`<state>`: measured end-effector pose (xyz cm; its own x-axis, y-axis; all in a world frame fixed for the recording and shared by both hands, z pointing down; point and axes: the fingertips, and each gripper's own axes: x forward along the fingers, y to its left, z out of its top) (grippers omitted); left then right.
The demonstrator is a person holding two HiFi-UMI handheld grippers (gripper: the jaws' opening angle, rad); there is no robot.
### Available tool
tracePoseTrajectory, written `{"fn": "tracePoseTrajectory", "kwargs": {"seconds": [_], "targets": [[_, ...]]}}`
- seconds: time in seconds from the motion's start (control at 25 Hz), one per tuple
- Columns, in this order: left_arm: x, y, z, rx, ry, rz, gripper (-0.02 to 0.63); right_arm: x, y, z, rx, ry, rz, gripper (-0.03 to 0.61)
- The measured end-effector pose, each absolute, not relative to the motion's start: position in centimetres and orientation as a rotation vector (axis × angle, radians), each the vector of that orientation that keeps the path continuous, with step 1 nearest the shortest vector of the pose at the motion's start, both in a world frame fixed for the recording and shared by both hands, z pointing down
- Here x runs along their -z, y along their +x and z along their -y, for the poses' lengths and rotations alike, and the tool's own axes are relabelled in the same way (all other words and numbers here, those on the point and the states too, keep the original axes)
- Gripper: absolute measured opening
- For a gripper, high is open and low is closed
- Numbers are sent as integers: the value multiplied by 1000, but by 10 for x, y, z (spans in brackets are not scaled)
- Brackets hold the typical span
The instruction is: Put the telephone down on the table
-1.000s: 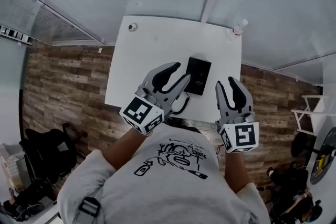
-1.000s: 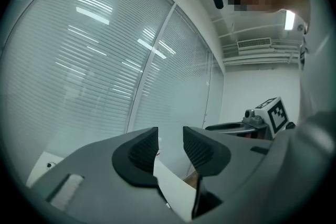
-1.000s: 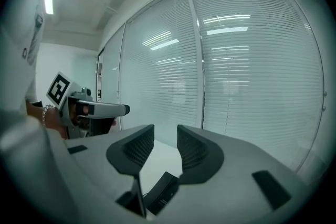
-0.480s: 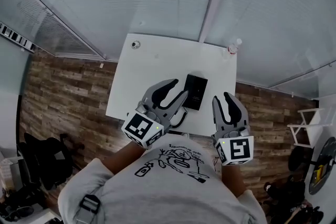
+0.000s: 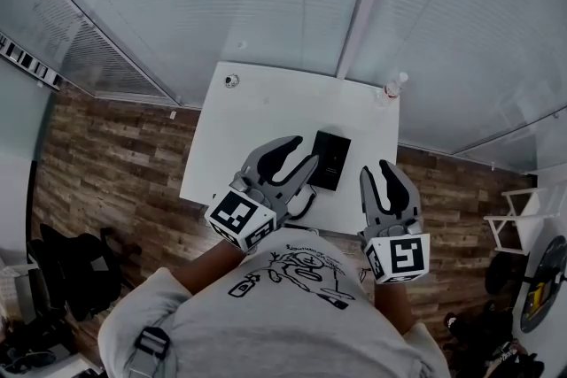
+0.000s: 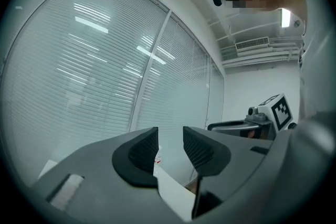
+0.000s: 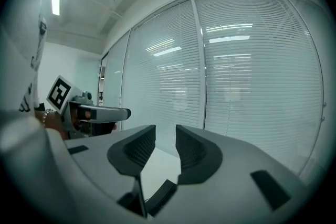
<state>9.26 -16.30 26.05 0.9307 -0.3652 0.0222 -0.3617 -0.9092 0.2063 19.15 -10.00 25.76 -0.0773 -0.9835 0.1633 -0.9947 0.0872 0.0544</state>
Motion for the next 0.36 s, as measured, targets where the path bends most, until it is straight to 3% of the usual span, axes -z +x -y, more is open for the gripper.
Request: {"fn": "tracePoseTrajectory", "kwargs": {"seconds": [0.36], "targets": [[-260,90,163,40,2868,541,146,-261,189,98,-102,2018,2188,114]]}}
